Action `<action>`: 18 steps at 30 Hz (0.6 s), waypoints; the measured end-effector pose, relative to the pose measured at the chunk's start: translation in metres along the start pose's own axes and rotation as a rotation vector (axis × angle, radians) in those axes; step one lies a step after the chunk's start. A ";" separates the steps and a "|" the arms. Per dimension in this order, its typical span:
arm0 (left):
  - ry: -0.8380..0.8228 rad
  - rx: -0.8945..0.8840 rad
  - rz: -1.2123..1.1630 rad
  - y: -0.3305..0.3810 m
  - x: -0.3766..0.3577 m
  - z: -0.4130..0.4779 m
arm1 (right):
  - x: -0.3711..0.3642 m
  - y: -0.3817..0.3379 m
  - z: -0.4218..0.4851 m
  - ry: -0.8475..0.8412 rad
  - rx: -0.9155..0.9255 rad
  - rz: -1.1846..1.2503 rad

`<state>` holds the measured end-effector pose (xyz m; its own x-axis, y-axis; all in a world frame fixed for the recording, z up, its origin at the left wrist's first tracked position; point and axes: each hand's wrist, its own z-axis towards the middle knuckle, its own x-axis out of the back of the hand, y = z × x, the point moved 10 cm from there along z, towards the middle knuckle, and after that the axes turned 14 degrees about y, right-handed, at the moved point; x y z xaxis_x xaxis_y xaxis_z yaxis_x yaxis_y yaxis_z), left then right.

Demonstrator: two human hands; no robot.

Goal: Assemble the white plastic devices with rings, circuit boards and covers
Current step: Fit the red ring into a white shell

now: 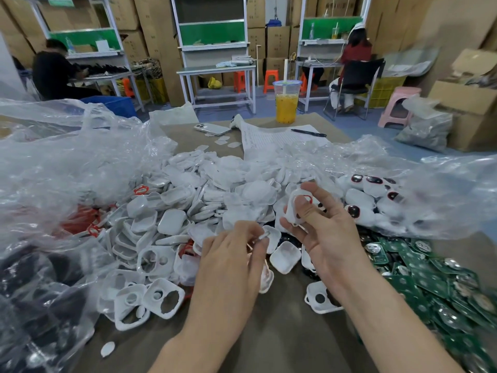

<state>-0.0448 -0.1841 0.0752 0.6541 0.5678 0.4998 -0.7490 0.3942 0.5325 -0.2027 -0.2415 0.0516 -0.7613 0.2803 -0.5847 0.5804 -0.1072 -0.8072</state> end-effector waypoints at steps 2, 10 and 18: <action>-0.011 0.137 -0.135 -0.011 -0.001 0.000 | -0.003 0.002 -0.002 -0.030 -0.011 -0.011; -0.011 0.488 -0.478 -0.030 -0.008 0.001 | -0.008 0.023 -0.007 -0.009 -0.291 0.147; -0.013 0.619 -0.679 -0.033 -0.008 0.002 | -0.013 0.025 -0.010 -0.020 -0.294 0.099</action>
<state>-0.0251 -0.2031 0.0553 0.9368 0.3466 -0.0483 -0.0161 0.1805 0.9834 -0.1753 -0.2379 0.0400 -0.7008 0.2630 -0.6631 0.7086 0.1488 -0.6898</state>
